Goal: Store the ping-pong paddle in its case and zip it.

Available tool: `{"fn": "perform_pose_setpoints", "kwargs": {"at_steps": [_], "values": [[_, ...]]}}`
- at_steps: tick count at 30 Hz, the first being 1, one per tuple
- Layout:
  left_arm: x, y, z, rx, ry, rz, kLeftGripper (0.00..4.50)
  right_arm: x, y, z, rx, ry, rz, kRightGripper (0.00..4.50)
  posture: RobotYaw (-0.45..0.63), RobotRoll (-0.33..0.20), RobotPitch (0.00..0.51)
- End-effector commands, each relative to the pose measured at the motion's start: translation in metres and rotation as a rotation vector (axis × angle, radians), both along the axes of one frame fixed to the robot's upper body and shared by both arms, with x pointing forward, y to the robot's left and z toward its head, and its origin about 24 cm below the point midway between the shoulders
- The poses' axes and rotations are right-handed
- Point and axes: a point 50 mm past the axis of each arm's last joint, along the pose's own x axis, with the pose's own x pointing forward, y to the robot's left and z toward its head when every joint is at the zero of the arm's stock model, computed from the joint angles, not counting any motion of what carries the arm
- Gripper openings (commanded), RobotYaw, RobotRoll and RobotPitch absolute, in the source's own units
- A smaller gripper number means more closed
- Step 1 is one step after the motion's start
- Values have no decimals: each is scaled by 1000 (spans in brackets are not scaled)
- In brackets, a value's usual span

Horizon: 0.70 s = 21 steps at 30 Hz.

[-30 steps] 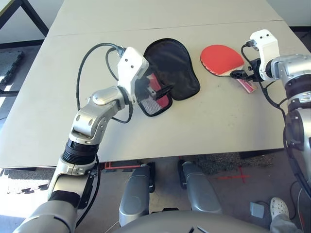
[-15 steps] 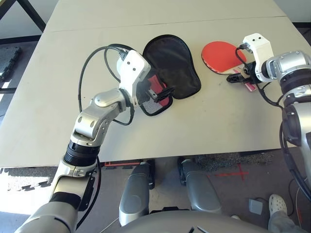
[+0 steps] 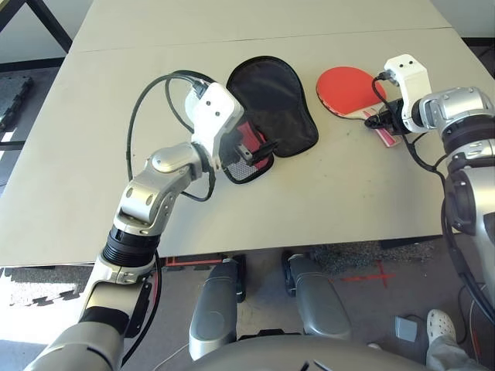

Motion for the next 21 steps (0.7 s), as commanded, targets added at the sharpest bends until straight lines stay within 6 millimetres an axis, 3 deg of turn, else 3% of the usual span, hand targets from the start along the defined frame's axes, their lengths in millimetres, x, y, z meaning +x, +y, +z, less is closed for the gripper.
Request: {"fn": "perform_pose_setpoints", "kwargs": {"at_steps": [1, 5, 11, 16, 21], "values": [[-4, -1, -2, 16, -7, -3, 4500, 5, 9, 17, 78, -125, -13, 1122, 119, 0, 236], [-6, -2, -4, 16, -7, 3, 4500, 3, 20, 27, 105, -206, 0, 1122, 120, 0, 236], [-5, 0, -4, 32, -11, 5, 4500, -5, 56, 37, 82, -311, 82, 1122, 121, 0, 234], [-6, 1, -5, 42, -14, 7, 4500, -8, 101, 38, 125, -317, 156, 1122, 134, 0, 237], [-7, 2, -5, 42, -13, 15, 4500, -10, 129, 28, 152, -303, 200, 1122, 156, 0, 238]]}}
